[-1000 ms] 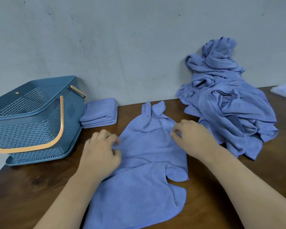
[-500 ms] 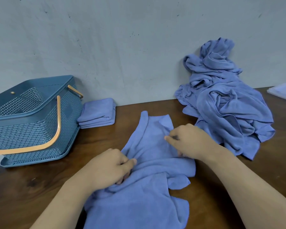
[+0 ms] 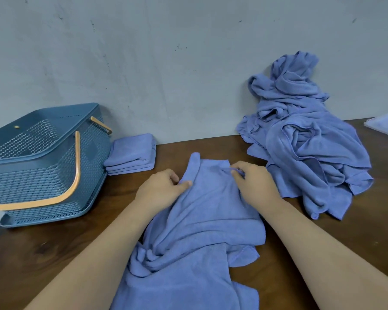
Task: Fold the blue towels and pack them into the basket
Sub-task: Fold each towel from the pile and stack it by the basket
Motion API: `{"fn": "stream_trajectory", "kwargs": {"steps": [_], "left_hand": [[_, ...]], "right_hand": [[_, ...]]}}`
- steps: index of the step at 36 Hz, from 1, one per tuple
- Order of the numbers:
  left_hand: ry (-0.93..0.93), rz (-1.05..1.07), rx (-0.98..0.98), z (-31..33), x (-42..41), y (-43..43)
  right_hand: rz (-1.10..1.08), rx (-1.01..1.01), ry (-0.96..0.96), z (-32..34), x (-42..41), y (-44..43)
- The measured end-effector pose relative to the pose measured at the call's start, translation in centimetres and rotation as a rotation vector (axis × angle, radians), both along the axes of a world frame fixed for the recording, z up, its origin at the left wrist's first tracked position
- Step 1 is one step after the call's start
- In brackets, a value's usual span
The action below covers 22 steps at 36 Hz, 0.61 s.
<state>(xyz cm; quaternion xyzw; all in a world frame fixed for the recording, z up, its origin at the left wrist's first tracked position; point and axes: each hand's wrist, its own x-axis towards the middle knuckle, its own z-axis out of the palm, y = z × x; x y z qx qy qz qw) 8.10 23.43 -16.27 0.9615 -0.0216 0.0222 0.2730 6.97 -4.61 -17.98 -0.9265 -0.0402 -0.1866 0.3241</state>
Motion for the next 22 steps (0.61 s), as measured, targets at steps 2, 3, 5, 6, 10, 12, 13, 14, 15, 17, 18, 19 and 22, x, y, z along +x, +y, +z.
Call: {"fn": "stream_trajectory", "kwargs": {"steps": [2,3,5,6,10,12,13,14,15,17,18,19,22], "left_hand": [[-0.002,-0.007,-0.013,-0.4,0.6,-0.6],[-0.017,0.009,-0.038,-0.6,0.8,-0.6],[-0.067,0.085,-0.13,-0.9,0.9,-0.1],[-0.099,0.131,-0.173,-1.0,0.9,0.4],[-0.188,0.252,-0.078,-1.3,0.6,2.0],[-0.216,0.236,-0.042,-1.4,0.3,1.7],[-0.259,0.208,-0.016,-1.5,0.2,1.4],[-0.319,0.17,0.038,-1.5,0.1,1.1],[-0.377,0.133,0.111,-1.5,0.0,0.9],[-0.443,0.061,0.186,-1.5,-0.1,0.8],[-0.436,0.021,0.17,-1.4,-0.1,0.9],[-0.409,-0.014,0.147,-1.4,-0.1,0.9],[-0.269,-0.082,0.129,-1.7,0.2,1.0]], "right_hand": [[-0.022,0.113,-0.002,-0.2,0.5,-0.7],[-0.03,0.153,-0.005,-0.2,0.6,-0.9],[-0.041,0.209,-0.037,-0.2,1.1,-1.2],[-0.059,0.235,-0.065,0.0,1.5,-1.2],[-0.143,0.246,-0.068,1.4,3.8,-1.3],[-0.133,0.145,0.044,1.9,4.5,-1.1],[-0.127,0.064,0.093,2.0,4.5,-0.8],[-0.127,-0.04,0.122,1.9,4.3,-0.6],[-0.125,-0.145,0.125,1.8,3.9,-0.3],[-0.087,-0.263,0.07,1.4,2.9,0.5],[-0.055,-0.253,0.048,1.3,2.3,0.8],[-0.024,-0.225,0.045,1.3,1.7,1.3],[0.071,-0.219,0.173,0.6,0.5,2.9]]}}
